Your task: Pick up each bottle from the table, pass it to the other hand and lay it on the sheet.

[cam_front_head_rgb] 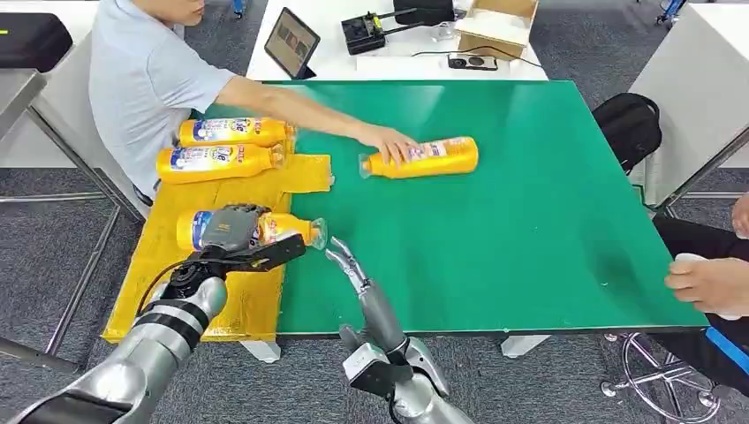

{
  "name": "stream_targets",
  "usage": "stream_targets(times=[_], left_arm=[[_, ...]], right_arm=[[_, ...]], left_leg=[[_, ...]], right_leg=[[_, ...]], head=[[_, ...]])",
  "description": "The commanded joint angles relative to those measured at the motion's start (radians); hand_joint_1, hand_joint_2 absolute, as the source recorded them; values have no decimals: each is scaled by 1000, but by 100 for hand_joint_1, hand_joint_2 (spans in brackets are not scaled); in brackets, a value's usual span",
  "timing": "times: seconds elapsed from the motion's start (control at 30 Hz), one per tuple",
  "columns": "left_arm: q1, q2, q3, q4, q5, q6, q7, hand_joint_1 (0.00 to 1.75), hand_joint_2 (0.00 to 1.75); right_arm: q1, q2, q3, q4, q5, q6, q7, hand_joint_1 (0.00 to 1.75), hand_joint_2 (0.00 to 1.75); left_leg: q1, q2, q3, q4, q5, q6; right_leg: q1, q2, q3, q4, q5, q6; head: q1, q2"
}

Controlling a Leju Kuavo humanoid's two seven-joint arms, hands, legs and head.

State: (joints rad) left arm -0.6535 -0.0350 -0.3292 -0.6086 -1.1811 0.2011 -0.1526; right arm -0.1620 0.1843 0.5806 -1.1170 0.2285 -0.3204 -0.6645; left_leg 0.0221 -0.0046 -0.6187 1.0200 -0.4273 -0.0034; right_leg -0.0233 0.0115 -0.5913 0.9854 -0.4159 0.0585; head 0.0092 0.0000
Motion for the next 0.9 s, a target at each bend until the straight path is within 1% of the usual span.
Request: stream_targets(times=[0.03, 0.17, 0.27, 0.4, 0.43, 0.47, 0.5, 0.53, 0.67, 0.7, 0.73, 0.77, 0.8, 0.83, 0.87, 0.9], left_arm=[[-115, -52, 30, 238, 68, -133, -38, 26, 175], [-114, -53, 37, 238, 80, -147, -45, 26, 175], [-114, -53, 37, 238, 80, -147, -45, 26, 175], [-114, -53, 37, 238, 80, -147, -45, 26, 175], [-114, -53, 37, 238, 80, -147, -45, 30, 175], [-120, -63, 72, 246, 139, -245, -71, 12, 175], [-124, -66, 80, 238, 166, -287, -98, 2, 175], [-125, -70, 95, 233, 199, -323, -124, 0, 175], [-128, -73, 129, 178, 325, -428, -223, 0, 175], [-122, -77, 141, 155, 368, -461, -246, 0, 175], [-100, -77, 129, 107, 388, -445, -278, 0, 175], [-73, -85, 125, 53, 428, -419, -279, 0, 175], [-56, -107, 151, 22, 468, -398, -297, 0, 175], [5, -132, 162, -99, 550, -363, -319, 0, 175], [52, -151, 167, -194, 629, -355, -312, 0, 175], [87, -171, 185, -263, 719, -367, -291, 0, 175]], right_arm=[[-40, -20, 15, 66, -15, -4, -34, 0, 0], [-40, -21, 16, 66, -16, -4, -34, 0, 0], [-40, -21, 16, 66, -16, -4, -34, 0, 0], [-40, -21, 16, 66, -16, -4, -34, 0, 0], [-40, -21, 16, 66, -16, -4, -34, 0, 0], [-50, -19, 18, 76, -24, -5, -34, 0, 0], [-60, -16, 19, 87, -29, -5, -34, 0, 0], [-64, -16, 20, 90, -31, -7, -34, 0, 0], [-72, -22, 37, 93, -49, -9, -34, 0, 0], [-72, -21, 42, 92, -56, -10, -34, 0, 0], [-72, -25, 52, 88, -59, -14, -34, 0, 0], [-72, -28, 57, 86, -64, -23, -34, 0, 0], [-70, -27, 56, 85, -62, -32, -34, 0, 0], [-65, -35, 62, 78, -64, -38, -34, 0, 0], [-61, -38, 64, 75, -63, -41, -34, 0, 0], [-57, -39, 62, 73, -59, -52, -34, 0, 0]], left_leg=[[0, -2, 2, 0, 0, 1], [0, 1, 4, -1, -1, 2], [0, 0, 2, 0, 0, 1], [0, 1, 4, -1, -1, 2], [0, 0, 2, -1, -1, 1], [0, 0, 3, -1, -1, 1], [0, 0, 3, -1, -1, 2], [0, 0, 2, 0, -1, 1], [0, -1, 3, -1, -1, 1], [0, -1, 4, -1, -1, 2], [0, 0, 2, 0, -1, 1], [0, 0, 3, 0, -1, 2], [0, 0, 4, -1, -1, 2], [0, 0, 3, -1, -1, 2], [0, -2, 4, -1, -1, 2], [-1, -3, 2, -1, 0, 2]], right_leg=[[1, -3, 3, -1, -1, -2], [1, -1, 5, -1, -1, -3], [1, -1, 3, -1, 0, -2], [1, -1, 5, -1, -1, -3], [0, -1, 3, -1, -1, -2], [1, -1, 4, -1, -1, -3], [1, -1, 4, -1, -1, -3], [1, -1, 2, -1, 0, -2], [1, -2, 4, -1, -1, -2], [1, -3, 7, -2, -1, -3], [1, -1, 4, -1, 0, -2], [1, -1, 5, -1, -1, -3], [1, -2, 6, -1, -1, -3], [1, -2, 5, -1, -1, -2], [1, -4, 7, -2, -1, -3], [0, -4, 4, -2, -1, -2]], head=[[0, 0], [0, 0], [0, 0], [0, 0], [0, 0], [0, 0], [0, 0], [0, 0], [0, 0], [0, 0], [0, 0], [0, 0], [0, 0], [0, 0], [0, 0], [0, 0]])
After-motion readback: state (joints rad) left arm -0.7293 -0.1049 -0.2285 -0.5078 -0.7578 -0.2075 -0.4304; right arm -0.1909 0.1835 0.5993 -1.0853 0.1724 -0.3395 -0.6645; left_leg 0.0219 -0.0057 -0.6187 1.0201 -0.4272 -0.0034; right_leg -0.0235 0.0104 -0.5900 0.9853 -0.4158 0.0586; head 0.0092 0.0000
